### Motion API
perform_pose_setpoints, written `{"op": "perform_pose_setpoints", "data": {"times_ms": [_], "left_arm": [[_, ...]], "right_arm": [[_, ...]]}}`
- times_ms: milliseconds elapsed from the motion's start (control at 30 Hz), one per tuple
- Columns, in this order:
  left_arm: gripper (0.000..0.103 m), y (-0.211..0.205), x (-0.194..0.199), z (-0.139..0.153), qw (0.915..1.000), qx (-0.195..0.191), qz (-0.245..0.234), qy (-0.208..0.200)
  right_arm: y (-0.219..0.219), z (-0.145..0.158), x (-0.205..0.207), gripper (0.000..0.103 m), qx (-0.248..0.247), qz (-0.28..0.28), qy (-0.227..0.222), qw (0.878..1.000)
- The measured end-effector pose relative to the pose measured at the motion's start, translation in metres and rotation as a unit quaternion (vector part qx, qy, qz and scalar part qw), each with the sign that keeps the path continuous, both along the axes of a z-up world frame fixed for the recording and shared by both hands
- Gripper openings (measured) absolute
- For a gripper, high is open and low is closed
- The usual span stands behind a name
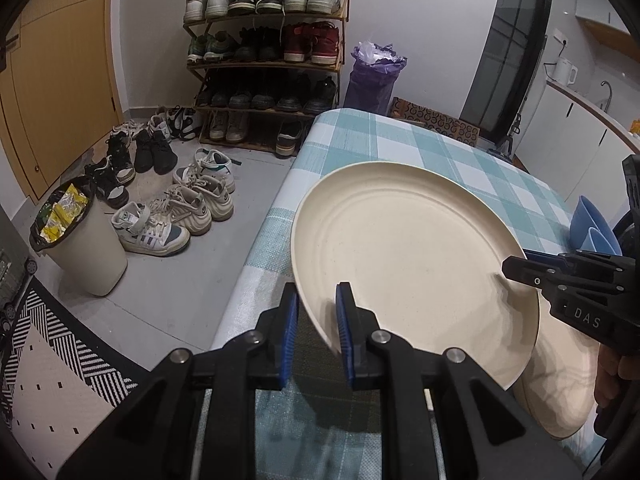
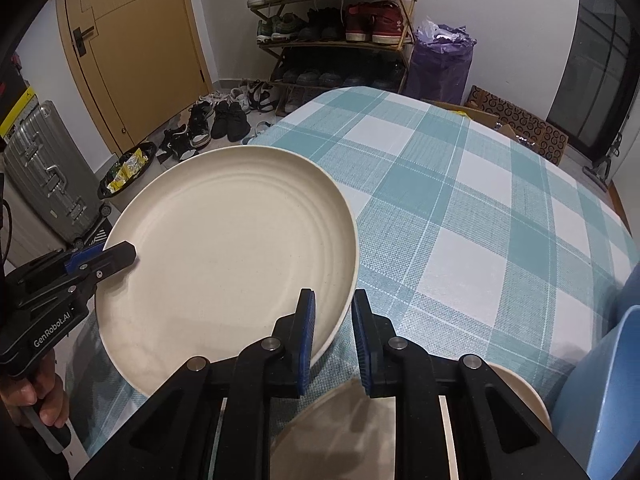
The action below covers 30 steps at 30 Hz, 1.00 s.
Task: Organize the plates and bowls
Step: 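Lift the cream plate with both tools and carry it toward the stacked plates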
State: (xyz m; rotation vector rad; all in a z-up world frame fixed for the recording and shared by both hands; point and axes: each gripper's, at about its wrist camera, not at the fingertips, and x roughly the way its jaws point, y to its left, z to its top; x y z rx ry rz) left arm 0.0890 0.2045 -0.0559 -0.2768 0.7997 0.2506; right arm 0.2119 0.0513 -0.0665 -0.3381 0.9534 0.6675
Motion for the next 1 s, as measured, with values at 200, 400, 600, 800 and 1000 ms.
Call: {"op": "perform_pose_setpoints", "data": {"times_ms": [200,400,600,800,1000], "left_arm": [[0.017,-0.01,-0.006,0.013,0.9999,0.008,-0.007,-0.013],[0.017,-0.024,-0.01,0.025,0.9994,0.016,-0.019,-0.023],[0.017,-0.043,-0.011,0.036,0.9986,0.029,-0.036,-0.026],[0.017,-0.063,-0.016,0.047,0.9976,0.038,-0.049,-0.033],[0.017,-0.08,-0.017,0.053,0.9964,0.043,-0.063,-0.037]], "right_arm": [[-0.013,0.016,-0.011,0.019,0.01,-0.007,-0.014,1.0],[-0.033,0.032,-0.021,0.019,0.024,-0.018,-0.027,0.999],[-0.057,0.046,-0.029,0.019,0.036,-0.033,-0.032,0.998],[-0.079,0.058,-0.038,0.019,0.042,-0.044,-0.042,0.997],[-0.101,0.066,-0.047,0.019,0.047,-0.057,-0.049,0.996]]}}
